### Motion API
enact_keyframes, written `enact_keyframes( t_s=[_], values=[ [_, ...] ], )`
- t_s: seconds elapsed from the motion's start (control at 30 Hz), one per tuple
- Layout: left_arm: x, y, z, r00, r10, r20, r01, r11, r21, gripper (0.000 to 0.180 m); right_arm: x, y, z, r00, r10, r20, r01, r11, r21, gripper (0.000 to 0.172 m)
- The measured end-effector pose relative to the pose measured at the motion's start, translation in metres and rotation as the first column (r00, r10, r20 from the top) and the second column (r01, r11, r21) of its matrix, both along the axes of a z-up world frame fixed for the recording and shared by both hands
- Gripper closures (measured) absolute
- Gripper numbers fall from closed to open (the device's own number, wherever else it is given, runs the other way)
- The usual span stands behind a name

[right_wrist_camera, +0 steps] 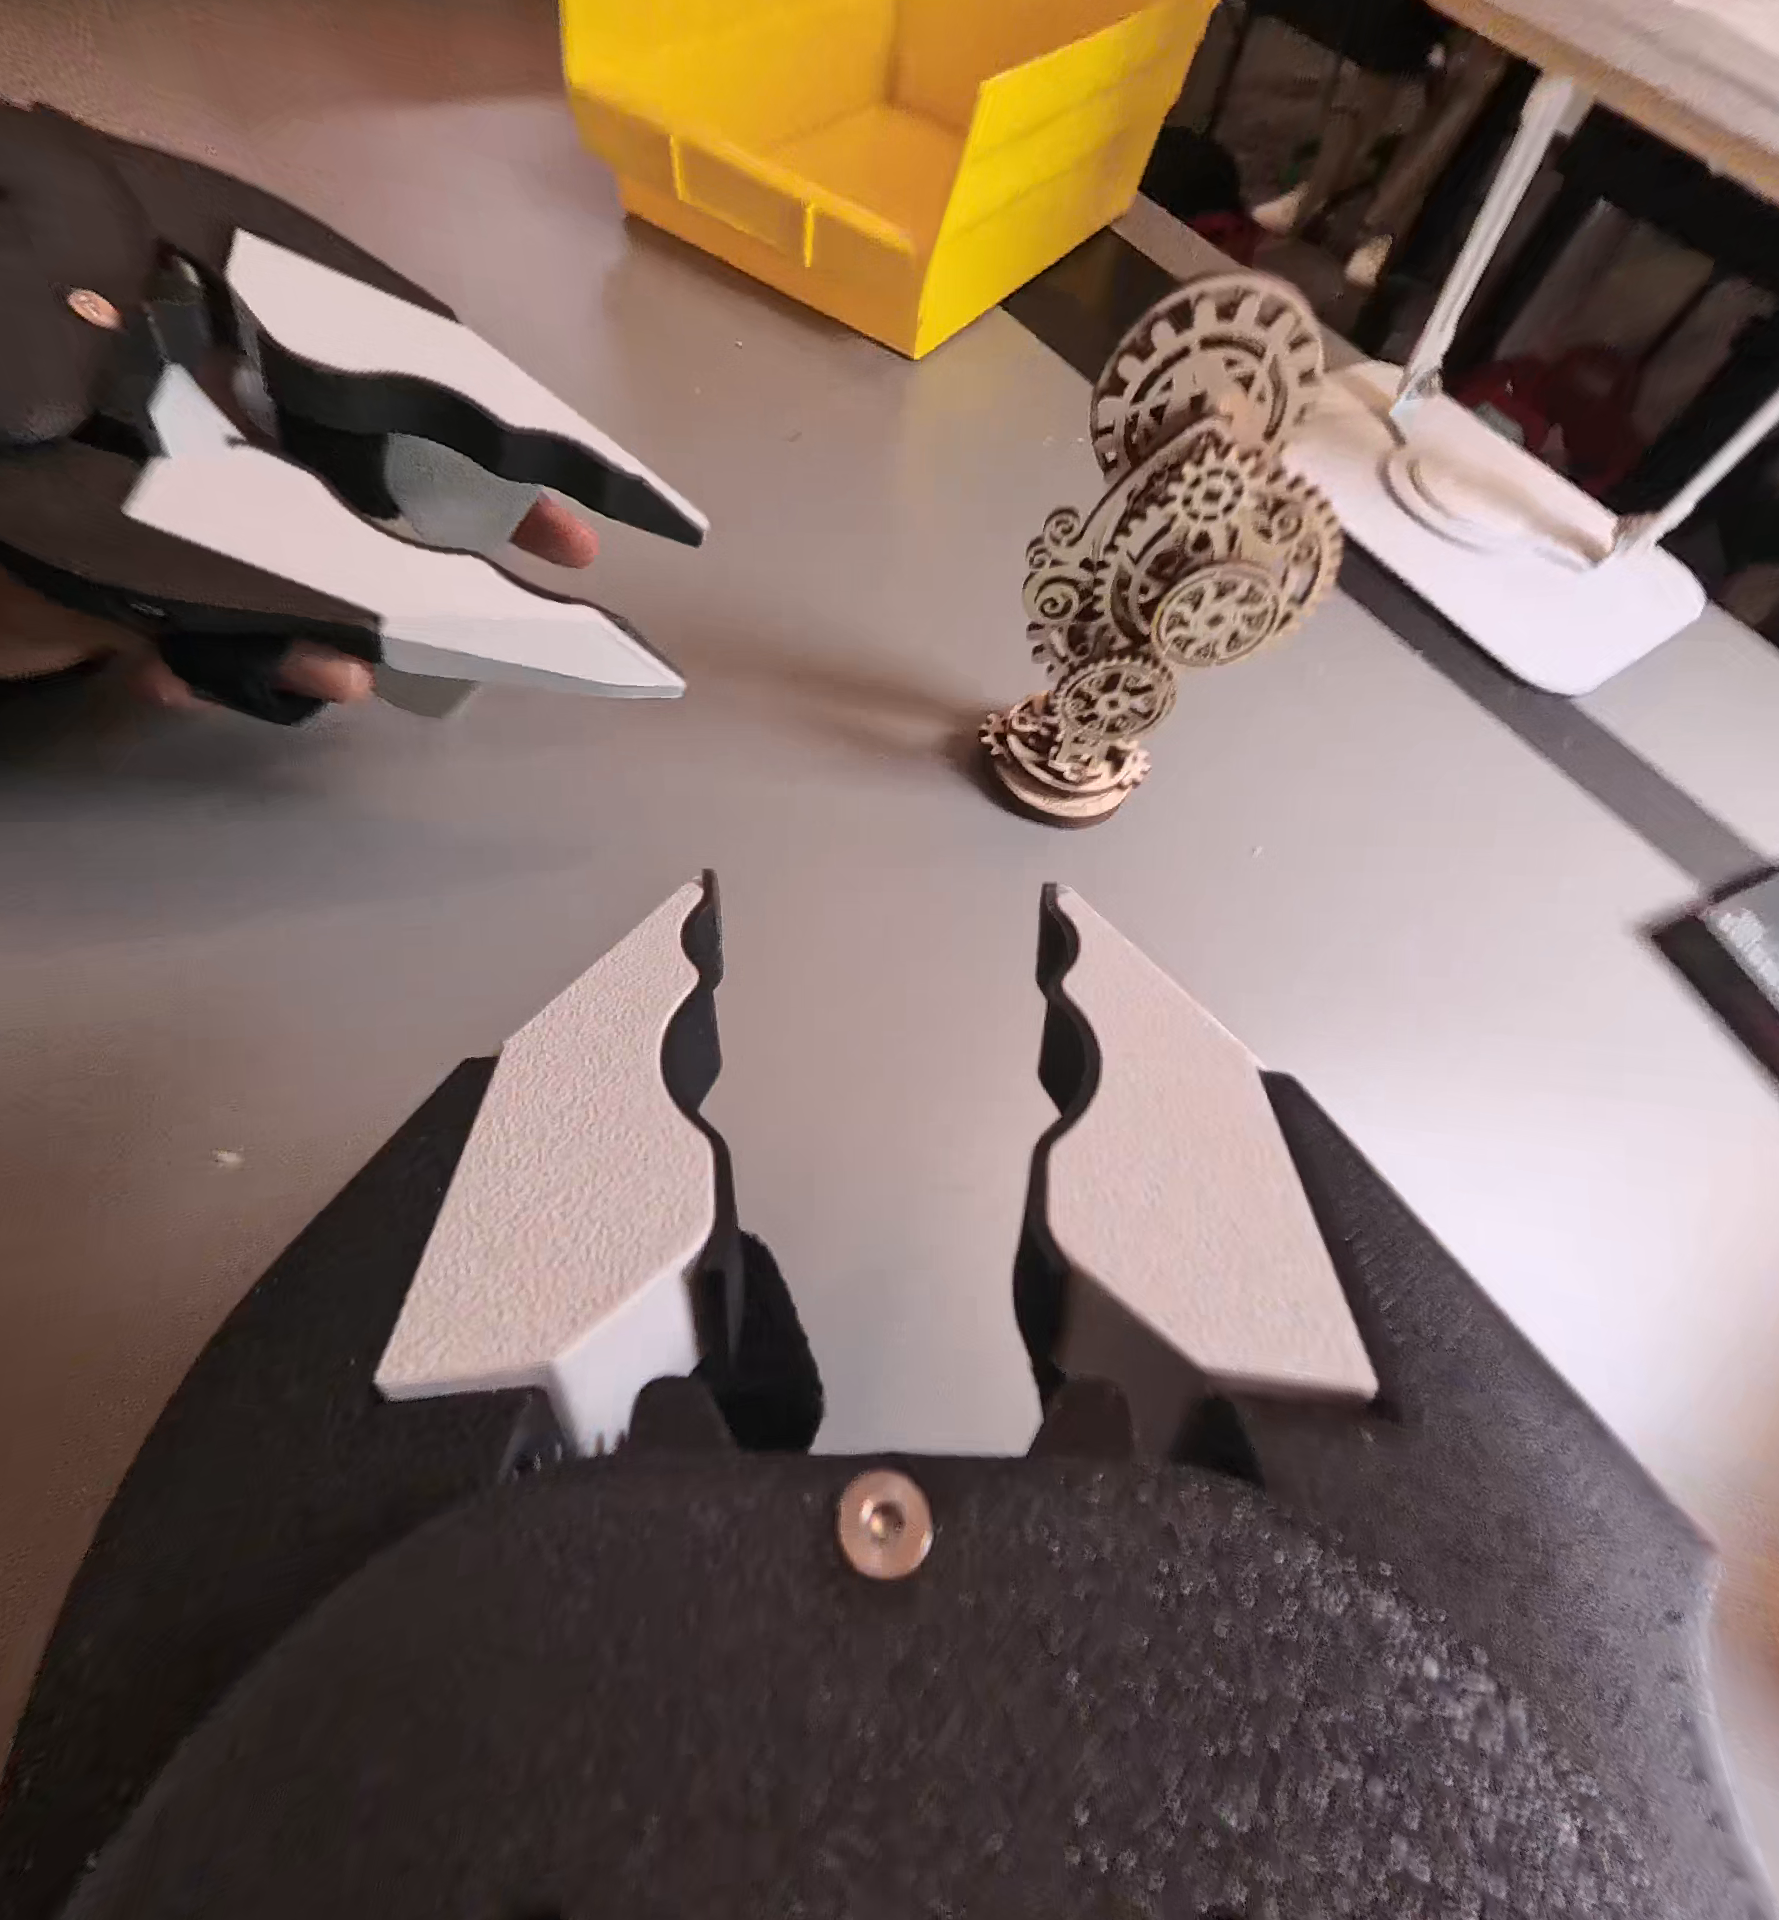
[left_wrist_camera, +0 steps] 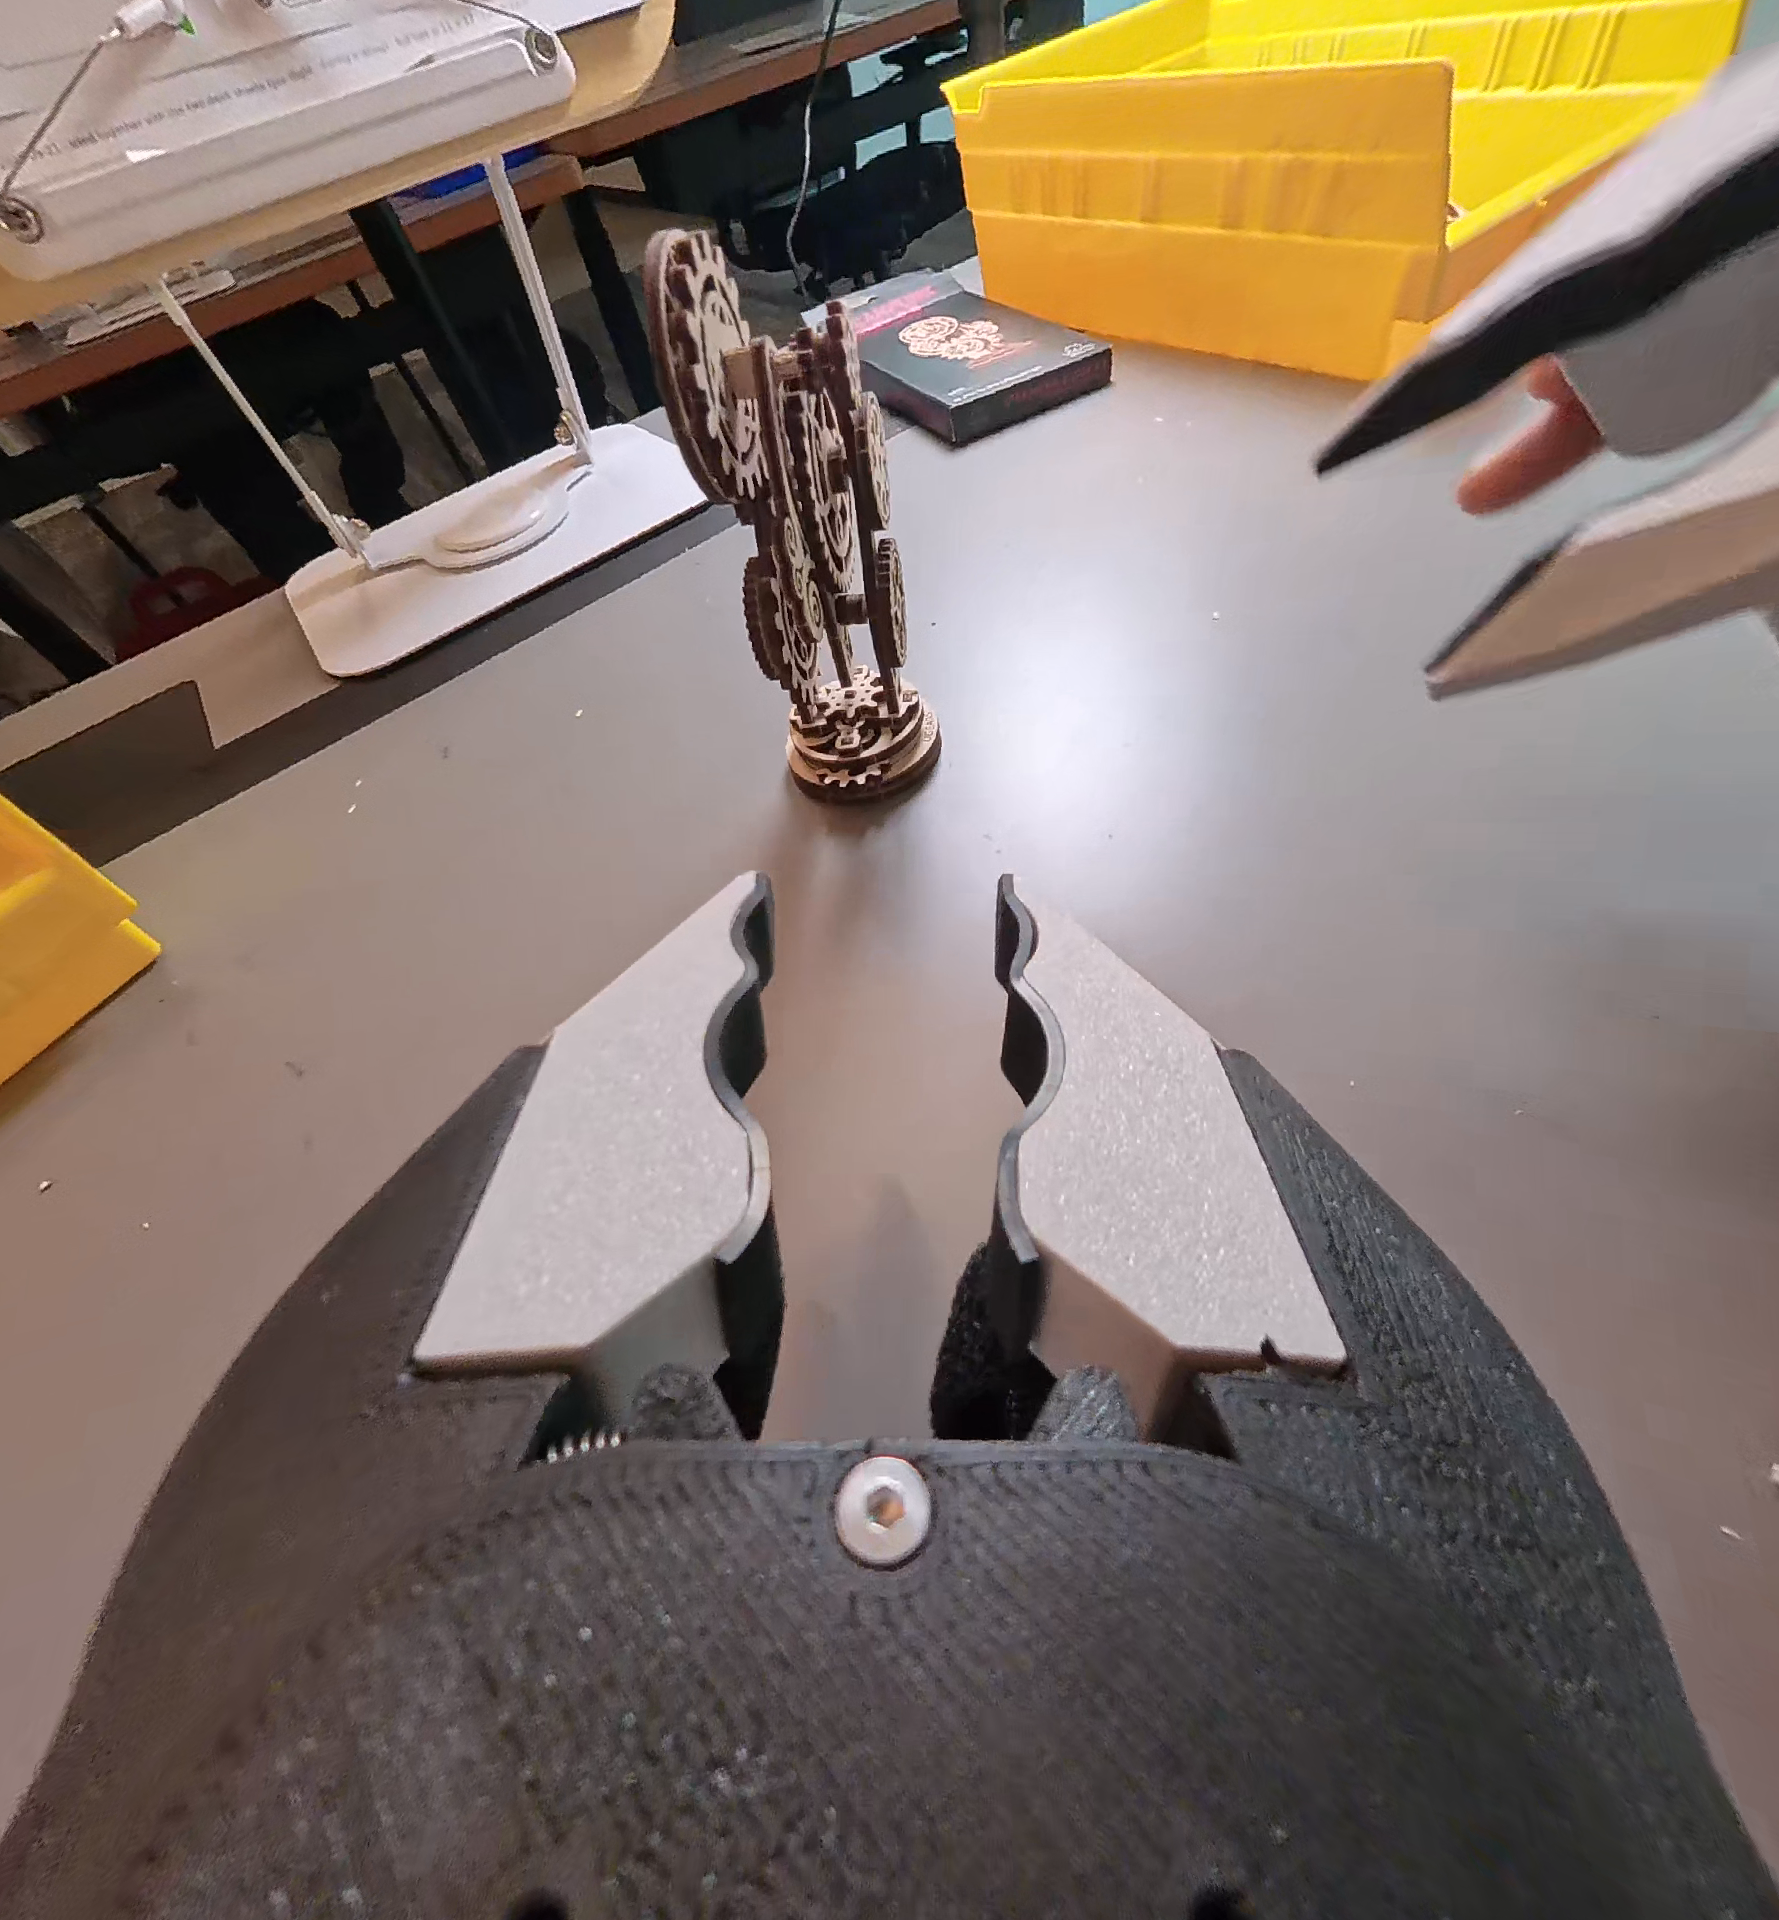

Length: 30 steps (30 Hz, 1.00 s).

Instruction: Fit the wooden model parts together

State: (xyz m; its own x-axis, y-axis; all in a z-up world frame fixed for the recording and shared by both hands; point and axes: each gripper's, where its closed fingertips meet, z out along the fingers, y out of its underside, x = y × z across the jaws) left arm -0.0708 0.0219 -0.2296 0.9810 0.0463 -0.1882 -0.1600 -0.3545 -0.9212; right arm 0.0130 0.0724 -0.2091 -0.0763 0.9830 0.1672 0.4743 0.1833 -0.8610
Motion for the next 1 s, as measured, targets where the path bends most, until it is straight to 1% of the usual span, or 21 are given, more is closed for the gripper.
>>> enact_keyframes(
  t_s=[0.07,0.13,0.17,0.27,0.33,0.4,0.5,0.83,1.0],
  values=[
    [0.001,0.000,-0.001,1.000,-0.006,-0.015,0.006,1.000,-0.003,0.142,-0.017,0.020,-0.005,0.999,0.030,0.045,-0.034,0.995,0.089,0.111],
    [-0.001,-0.001,0.001,0.999,-0.004,-0.035,0.004,1.000,0.010,0.143,-0.037,0.037,-0.015,0.994,0.050,0.099,-0.061,0.992,0.109,0.109],
    [-0.002,-0.002,0.001,0.999,-0.001,-0.042,0.002,1.000,0.012,0.143,-0.048,0.045,-0.020,0.993,0.052,0.103,-0.064,0.991,0.115,0.110],
    [-0.006,-0.003,0.001,0.999,0.007,-0.034,-0.006,1.000,0.013,0.143,-0.078,0.063,-0.036,0.991,0.055,0.118,-0.067,0.992,0.108,0.111],
    [-0.009,-0.005,0.001,1.000,0.011,-0.022,-0.011,1.000,0.016,0.143,-0.089,0.067,-0.051,0.987,0.071,0.146,-0.080,0.995,0.058,0.112],
    [-0.011,-0.005,0.001,1.000,0.007,-0.004,-0.007,1.000,0.014,0.142,-0.095,0.065,-0.061,0.983,0.094,0.158,-0.098,0.995,0.014,0.117],
    [-0.013,-0.005,0.001,1.000,-0.002,0.012,0.002,1.000,0.013,0.142,-0.097,0.061,-0.072,0.978,0.115,0.173,-0.117,0.993,0.001,0.127],
    [-0.006,-0.004,-0.001,0.999,-0.041,0.013,0.041,0.999,-0.003,0.141,-0.086,0.030,-0.073,0.972,0.137,0.193,-0.149,0.988,0.050,0.131],
    [-0.002,-0.005,-0.003,0.998,-0.051,0.032,0.052,0.999,-0.016,0.137,-0.086,0.014,-0.074,0.968,0.140,0.206,-0.158,0.985,0.074,0.132]
  ],
)
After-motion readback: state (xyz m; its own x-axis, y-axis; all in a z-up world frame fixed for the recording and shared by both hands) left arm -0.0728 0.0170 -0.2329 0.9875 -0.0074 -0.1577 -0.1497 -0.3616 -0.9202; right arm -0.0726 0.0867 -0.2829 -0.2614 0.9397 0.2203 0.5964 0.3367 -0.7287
